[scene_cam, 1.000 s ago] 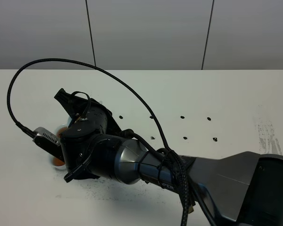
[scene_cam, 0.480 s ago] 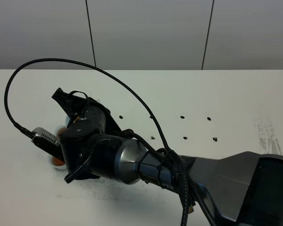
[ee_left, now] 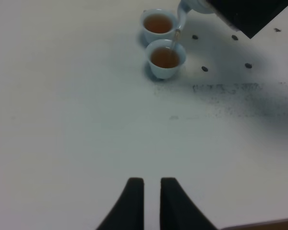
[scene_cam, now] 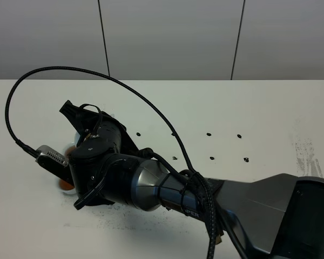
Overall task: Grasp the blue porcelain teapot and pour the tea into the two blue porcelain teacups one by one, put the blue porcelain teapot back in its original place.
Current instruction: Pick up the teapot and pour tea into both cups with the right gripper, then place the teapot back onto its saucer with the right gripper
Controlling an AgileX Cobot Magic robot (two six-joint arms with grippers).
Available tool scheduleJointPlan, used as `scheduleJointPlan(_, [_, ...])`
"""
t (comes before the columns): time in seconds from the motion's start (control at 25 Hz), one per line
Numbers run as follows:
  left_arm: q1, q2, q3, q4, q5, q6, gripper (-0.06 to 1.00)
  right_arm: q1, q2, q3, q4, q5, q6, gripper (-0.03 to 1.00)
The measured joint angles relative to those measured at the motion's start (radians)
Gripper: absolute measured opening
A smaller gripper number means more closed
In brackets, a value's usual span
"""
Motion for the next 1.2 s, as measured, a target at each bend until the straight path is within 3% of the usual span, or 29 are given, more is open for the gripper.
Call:
scheduleJointPlan(0.28, [0.0,0.0,0.0,0.0,0.0,0.0,0.11,-0.013,0.0,0.0,0.081,-0.001,0.008,0.03])
scheduleJointPlan(0.56, [0.0,0.0,0.0,0.0,0.0,0.0,0.11,-0.057,-0.015,0.0,0.253,0.009,0.016,0.03])
scheduleJointPlan(1.08, [0.0,0.0,0.0,0.0,0.0,0.0,0.11,-0.161,-0.132,0.002,0.927,0.05,0.03,0.03])
scheduleJointPlan(1.2, [0.0,0.0,0.0,0.0,0.0,0.0,0.11,-0.19,-0.196,0.066,1.059,0.009,0.064,0.03])
